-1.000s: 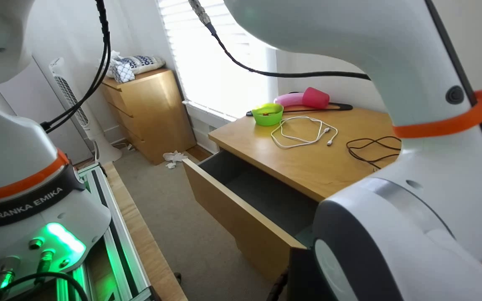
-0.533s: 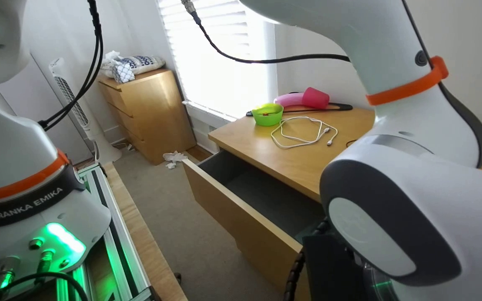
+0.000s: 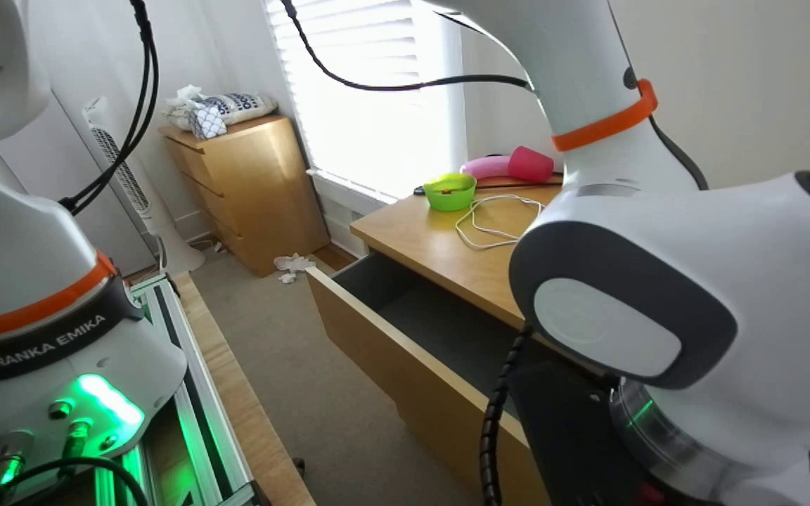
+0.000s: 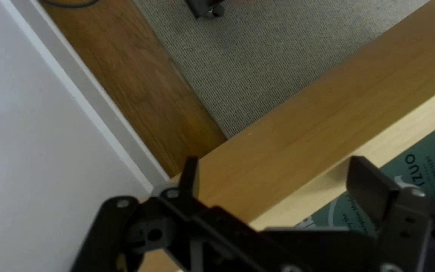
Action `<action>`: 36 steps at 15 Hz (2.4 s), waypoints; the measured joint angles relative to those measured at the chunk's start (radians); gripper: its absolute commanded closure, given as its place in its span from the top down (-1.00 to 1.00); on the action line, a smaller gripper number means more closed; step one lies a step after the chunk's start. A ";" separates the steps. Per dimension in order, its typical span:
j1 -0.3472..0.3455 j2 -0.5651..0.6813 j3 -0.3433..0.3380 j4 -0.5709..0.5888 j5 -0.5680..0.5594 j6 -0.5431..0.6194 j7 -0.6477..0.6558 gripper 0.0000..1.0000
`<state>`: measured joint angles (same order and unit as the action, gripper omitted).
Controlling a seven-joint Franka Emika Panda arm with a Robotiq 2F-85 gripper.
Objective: Open the top drawer
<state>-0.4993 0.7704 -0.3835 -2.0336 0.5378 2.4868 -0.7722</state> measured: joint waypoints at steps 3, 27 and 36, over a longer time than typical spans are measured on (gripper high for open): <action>-0.003 -0.039 0.062 -0.038 -0.091 0.087 0.027 1.00; -0.346 -0.028 0.488 -0.161 -0.289 0.502 0.019 -1.00; -0.172 -0.032 0.258 -0.192 -0.496 0.491 0.300 -1.00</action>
<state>-0.6712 0.7388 -0.1252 -2.2258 0.0420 2.9780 -0.4719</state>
